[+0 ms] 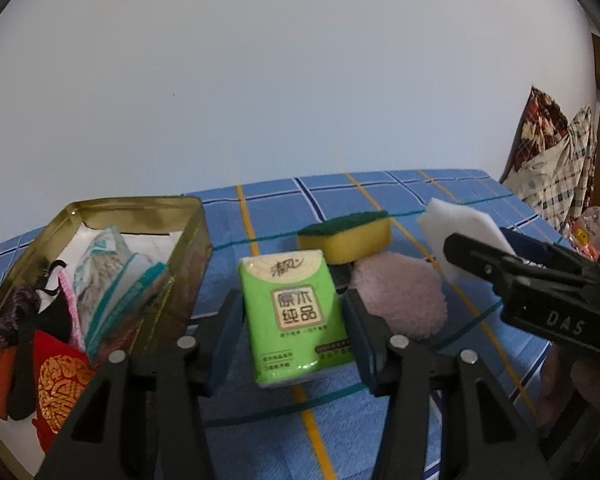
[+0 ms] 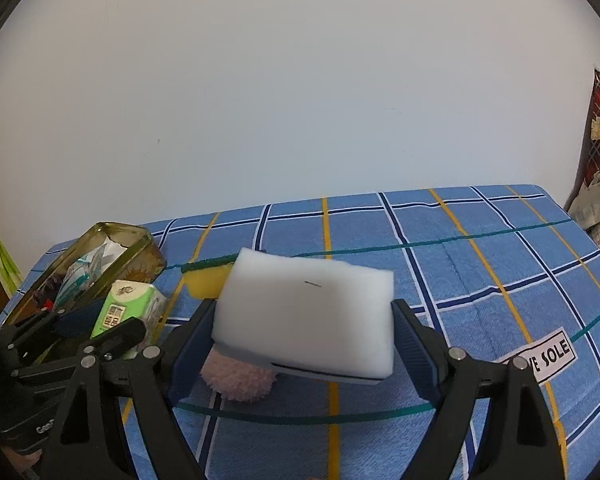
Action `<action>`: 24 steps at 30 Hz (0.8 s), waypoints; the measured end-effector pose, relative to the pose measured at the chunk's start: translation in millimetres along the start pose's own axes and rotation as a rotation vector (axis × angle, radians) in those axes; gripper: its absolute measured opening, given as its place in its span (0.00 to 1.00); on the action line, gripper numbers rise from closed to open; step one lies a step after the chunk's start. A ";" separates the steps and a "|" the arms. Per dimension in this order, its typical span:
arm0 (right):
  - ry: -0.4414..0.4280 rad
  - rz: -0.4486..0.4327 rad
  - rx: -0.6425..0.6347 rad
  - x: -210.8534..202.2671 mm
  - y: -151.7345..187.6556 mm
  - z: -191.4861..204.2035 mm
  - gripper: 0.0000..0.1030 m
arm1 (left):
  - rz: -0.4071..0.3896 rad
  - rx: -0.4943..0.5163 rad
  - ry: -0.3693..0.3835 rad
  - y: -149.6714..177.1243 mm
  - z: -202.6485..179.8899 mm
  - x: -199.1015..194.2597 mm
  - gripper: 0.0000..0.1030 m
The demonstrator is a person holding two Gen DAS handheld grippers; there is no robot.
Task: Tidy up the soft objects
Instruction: 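Lift the white sponge with the right gripper while the left moves to the green tissue pack, then grasp the green tissue pack with the left gripper and lift it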
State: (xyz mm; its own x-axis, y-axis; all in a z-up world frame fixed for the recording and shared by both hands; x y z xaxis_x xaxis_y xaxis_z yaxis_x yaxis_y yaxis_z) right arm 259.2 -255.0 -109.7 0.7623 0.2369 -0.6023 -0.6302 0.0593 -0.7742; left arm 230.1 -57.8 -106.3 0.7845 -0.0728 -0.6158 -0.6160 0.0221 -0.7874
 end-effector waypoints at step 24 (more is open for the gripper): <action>0.005 -0.053 -0.040 -18.6 3.3 13.1 0.84 | -0.081 0.003 -0.017 8.9 0.1 -37.4 0.49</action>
State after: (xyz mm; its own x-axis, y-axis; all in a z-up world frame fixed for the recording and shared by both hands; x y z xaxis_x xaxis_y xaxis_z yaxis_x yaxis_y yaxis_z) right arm 241.0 -246.5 -98.5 0.7955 0.2294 -0.5608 -0.5822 0.0330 -0.8124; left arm 195.3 -54.8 -90.3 0.8331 -0.0574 -0.5502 -0.5501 0.0197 -0.8349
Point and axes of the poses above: each gripper's, at about its wrist camera, not at the fingertips, and x roughly the way its jaws point, z to its left, y to its underside, the point moved 8 cm from there along x, roughly the way its jaws point, and after that the axes turned 2 degrees about x, right-handed, at the moved point
